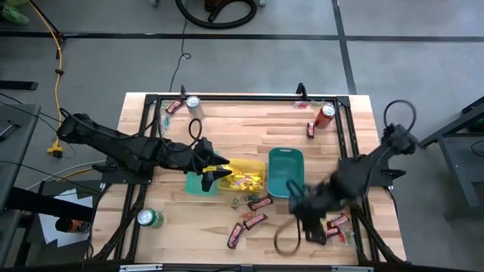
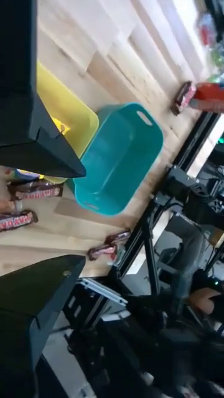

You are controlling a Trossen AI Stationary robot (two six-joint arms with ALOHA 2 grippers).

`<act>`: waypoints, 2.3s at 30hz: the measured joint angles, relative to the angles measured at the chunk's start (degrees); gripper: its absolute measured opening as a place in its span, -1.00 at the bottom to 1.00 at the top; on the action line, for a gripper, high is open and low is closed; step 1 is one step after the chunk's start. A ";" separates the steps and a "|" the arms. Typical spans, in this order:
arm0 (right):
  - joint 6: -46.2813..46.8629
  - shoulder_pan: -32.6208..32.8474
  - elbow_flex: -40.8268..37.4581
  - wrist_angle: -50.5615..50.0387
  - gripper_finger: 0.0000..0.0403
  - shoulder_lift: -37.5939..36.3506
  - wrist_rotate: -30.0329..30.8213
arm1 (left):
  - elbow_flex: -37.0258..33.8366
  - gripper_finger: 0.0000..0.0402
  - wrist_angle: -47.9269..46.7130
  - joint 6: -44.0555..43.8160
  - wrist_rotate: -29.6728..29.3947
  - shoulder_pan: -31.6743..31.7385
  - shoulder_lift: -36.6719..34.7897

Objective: Sort candy
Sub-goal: Put the brown chocolate bar into the blue bin

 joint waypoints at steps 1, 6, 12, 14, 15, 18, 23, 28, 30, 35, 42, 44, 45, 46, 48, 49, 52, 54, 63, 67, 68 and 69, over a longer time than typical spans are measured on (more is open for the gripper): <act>2.50 1.57 0.00 -0.22 0.02 1.61 -0.13 | 0.00 0.01 0.02 1.00 0.02 0.00 0.00; 16.70 7.39 0.00 -2.35 0.02 10.25 -1.63 | 0.00 0.01 0.26 5.21 0.65 -0.05 0.00; 17.21 11.89 -0.09 -9.10 0.02 19.17 -10.35 | 0.04 0.01 0.37 8.11 3.64 -1.45 -0.56; 13.57 12.68 -0.09 -9.74 0.02 20.78 -11.79 | 0.04 0.01 0.14 8.62 5.52 -2.55 -1.07; 12.11 12.76 -0.54 -9.47 0.02 21.17 -11.92 | 0.04 0.01 0.37 8.94 5.99 -3.21 -1.37; 10.65 12.40 -6.01 -5.67 0.02 20.55 -14.15 | 0.04 0.01 0.35 9.83 5.99 -5.35 -2.22; 14.45 11.75 -16.99 2.67 0.02 14.87 -16.06 | 0.04 0.01 0.57 9.71 2.18 -8.39 -3.06; 16.78 12.56 -22.35 12.80 0.02 9.08 -12.46 | 0.04 0.01 1.09 8.91 -3.01 -9.75 -3.06; 14.75 13.49 -22.91 13.07 0.02 8.76 -12.30 | 0.04 0.01 1.09 8.14 -5.26 -9.75 -3.04; 9.05 16.71 -22.95 13.43 0.02 8.92 -9.76 | 0.04 0.01 1.11 6.80 -10.41 -9.73 -3.04; 6.34 19.27 -22.95 11.85 0.02 8.94 -2.76 | 0.04 0.01 1.13 6.40 -14.31 -9.55 -3.04; 6.33 19.51 -23.38 11.52 0.02 8.94 -1.99 | 0.04 0.01 1.11 5.59 -15.30 -9.53 -3.04; 6.43 19.62 -23.93 11.61 0.02 8.94 -1.78 | 0.04 0.01 1.12 5.26 -15.69 -9.53 -3.04; 6.49 19.68 -24.73 11.62 0.02 8.96 -1.88 | 0.04 0.01 1.13 5.16 -16.03 -9.53 -3.02; 6.46 19.68 -26.44 12.29 0.02 8.96 -2.28 | 0.04 0.01 1.11 5.19 -16.45 -9.53 -3.02; 6.54 19.68 -27.38 12.88 0.02 8.96 -2.36 | 0.04 0.01 1.11 5.16 -16.56 -9.53 -3.02; 7.25 19.50 -29.26 13.46 0.02 8.98 -2.45 | 0.04 0.01 1.11 5.12 -17.17 -9.53 -3.02; 7.40 19.25 -29.67 13.40 0.02 8.98 -1.79 | 0.04 0.01 1.11 5.00 -17.45 -9.53 -3.02; 4.07 19.25 -29.70 13.94 -0.35 8.98 0.28 | 0.04 0.01 1.06 4.22 -19.22 -9.53 -3.02; 7.02 18.55 -29.70 14.80 -0.90 8.96 -0.98 | 0.04 0.01 1.06 4.22 -19.22 -9.53 -3.02; 7.54 18.42 -29.70 16.02 -0.92 8.96 -1.39 | 0.04 0.01 1.06 4.22 -19.22 -9.53 -3.02; 7.93 18.32 -29.70 17.59 -0.90 8.96 -1.44 | 0.04 0.01 1.06 4.25 -19.22 -9.53 -3.02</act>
